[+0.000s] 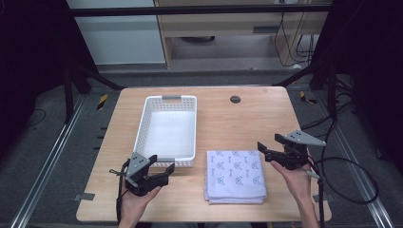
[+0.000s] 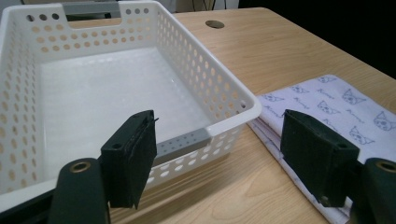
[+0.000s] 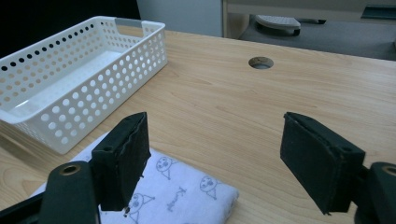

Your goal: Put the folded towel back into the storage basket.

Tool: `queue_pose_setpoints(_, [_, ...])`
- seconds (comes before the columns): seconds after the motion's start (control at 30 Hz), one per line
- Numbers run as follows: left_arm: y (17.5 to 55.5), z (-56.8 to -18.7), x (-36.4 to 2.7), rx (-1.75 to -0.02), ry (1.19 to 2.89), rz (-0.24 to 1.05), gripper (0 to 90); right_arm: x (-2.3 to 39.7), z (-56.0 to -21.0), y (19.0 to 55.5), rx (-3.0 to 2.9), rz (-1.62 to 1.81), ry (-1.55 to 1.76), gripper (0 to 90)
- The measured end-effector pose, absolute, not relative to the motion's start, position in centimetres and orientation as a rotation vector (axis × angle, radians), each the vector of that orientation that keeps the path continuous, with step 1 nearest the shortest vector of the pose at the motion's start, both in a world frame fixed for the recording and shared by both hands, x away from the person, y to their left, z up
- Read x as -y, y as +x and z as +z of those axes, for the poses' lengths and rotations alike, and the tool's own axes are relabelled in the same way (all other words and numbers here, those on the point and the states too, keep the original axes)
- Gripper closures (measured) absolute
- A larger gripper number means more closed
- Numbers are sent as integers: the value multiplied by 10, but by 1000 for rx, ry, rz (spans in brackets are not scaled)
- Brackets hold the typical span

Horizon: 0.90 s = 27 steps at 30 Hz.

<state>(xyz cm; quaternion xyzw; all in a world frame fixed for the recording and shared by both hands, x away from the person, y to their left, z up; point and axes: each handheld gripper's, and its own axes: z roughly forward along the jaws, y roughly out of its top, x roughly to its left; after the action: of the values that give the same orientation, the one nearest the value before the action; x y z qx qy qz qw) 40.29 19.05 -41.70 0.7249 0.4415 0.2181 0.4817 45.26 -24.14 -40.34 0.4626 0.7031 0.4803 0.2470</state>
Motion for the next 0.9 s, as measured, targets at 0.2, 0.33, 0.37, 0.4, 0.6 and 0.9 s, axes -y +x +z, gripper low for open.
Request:
queue_pose_setpoints(0.2, [406,-419,-172,-1051,1801,517,273,241,-407,457,-1921,1300,1266,246])
queue_pose_setpoints(0.33, [405,-425,-160,-1041,1828,505,277,239,-413,459,-1946,1285,1269,251])
queue_pose_setpoints(0.37, [405,-425,-160,-1041,1828,505,278,238,-415,459,-1957,1281,1266,253])
queue_pose_setpoints(0.4, [405,-427,-157,-1037,1841,504,278,238,-415,459,-1957,1281,1266,253])
queue_pose_setpoints(0.6, [403,-438,-141,-1015,1893,494,282,237,-425,461,-2002,1252,1276,269])
queue_pose_setpoints(0.9, [403,-447,-127,-1008,1919,461,283,235,-439,463,-2050,1211,1293,274])
